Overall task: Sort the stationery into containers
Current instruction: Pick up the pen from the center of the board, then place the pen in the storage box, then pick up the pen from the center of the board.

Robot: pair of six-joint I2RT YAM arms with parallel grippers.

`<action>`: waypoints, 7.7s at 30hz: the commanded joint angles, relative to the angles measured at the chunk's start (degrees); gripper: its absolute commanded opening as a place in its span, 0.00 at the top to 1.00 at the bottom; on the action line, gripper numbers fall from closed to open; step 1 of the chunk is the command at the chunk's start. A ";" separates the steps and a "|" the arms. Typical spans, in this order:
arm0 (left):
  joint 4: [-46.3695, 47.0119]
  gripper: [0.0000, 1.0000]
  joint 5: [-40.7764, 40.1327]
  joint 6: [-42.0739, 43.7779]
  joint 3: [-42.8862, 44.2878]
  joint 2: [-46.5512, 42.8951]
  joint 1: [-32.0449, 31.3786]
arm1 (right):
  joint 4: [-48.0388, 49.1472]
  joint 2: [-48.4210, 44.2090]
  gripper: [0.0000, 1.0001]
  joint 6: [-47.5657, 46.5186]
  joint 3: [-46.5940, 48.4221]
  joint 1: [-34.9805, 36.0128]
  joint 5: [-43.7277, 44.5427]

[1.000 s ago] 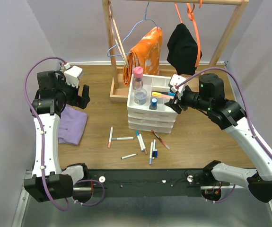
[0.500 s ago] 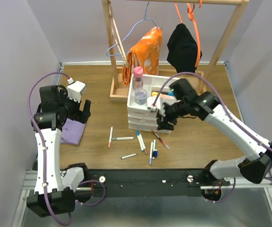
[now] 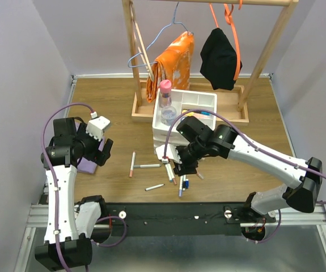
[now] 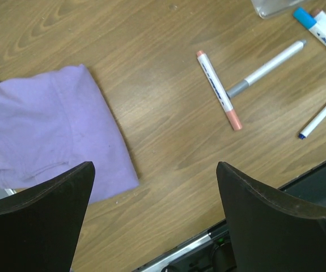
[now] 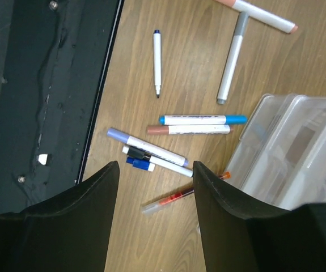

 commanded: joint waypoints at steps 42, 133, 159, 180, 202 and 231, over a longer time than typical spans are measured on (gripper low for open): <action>5.34 0.21 -17.20 -34.99 9.06 22.78 -3.60 | 8.70 13.11 0.39 12.97 20.29 9.07 15.34; 5.52 0.12 -0.16 -29.45 9.41 11.87 13.29 | 35.07 -1.97 0.99 26.43 13.81 -17.37 10.81; 3.67 0.11 1.52 -30.06 6.87 6.42 10.56 | 48.96 5.66 0.99 27.22 8.79 -34.07 -8.17; 3.14 0.11 5.30 -29.00 5.99 7.21 11.10 | 46.95 5.50 0.55 26.78 5.80 -34.07 -9.67; 4.99 0.29 -3.58 -28.75 5.18 25.23 -16.24 | 20.68 -19.20 0.48 18.88 8.34 -33.99 -2.71; 1.65 0.23 -8.59 -24.52 6.34 17.40 -7.02 | -2.38 2.94 0.57 3.22 12.14 9.60 6.68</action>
